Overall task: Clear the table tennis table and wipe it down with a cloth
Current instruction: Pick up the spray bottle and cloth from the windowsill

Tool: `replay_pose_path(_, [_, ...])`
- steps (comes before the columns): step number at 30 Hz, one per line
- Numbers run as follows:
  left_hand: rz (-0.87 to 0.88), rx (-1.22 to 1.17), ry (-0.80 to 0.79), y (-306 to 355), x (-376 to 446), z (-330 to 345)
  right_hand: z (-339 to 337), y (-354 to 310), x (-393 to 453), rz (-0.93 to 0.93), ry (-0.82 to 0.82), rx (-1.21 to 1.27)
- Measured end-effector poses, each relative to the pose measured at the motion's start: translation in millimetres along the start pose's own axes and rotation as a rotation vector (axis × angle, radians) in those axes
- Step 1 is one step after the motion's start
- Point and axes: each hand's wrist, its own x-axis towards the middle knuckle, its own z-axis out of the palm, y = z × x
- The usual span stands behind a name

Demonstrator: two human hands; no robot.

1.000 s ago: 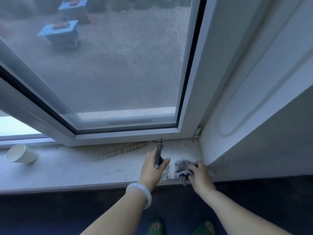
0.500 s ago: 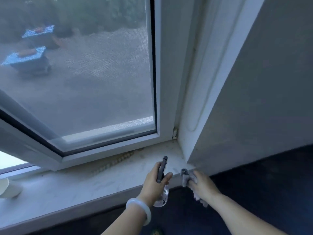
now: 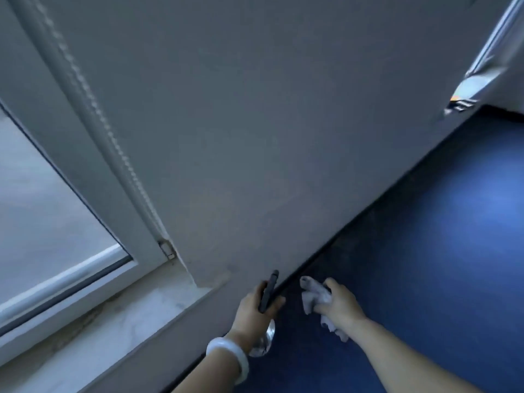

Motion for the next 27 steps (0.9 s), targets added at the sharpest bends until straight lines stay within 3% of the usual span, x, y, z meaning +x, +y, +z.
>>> replay_pose_path(8, [0.177, 0.02, -0.228, 115, 32, 164, -139, 134, -41, 0.216, 0.35, 0.414])
replay_pose_path(12, [0.247, 0.018, -0.343, 158, 38, 237, -194, 192, -62, 0.355, 0.522, 0.401])
replay_pose_path(15, [0.288, 0.037, -0.462, 189, 46, 286, -224, 239, -71, 0.429, 0.586, 0.579])
replay_pose_path(22, [0.349, 0.07, -0.702, 249, 100, 409, -291, 335, -70, 0.61, 0.72, 0.614])
replay_pose_path(27, [0.379, 0.101, -0.885, 305, 137, 495, -344, 396, -75, 0.696, 0.843, 0.836])
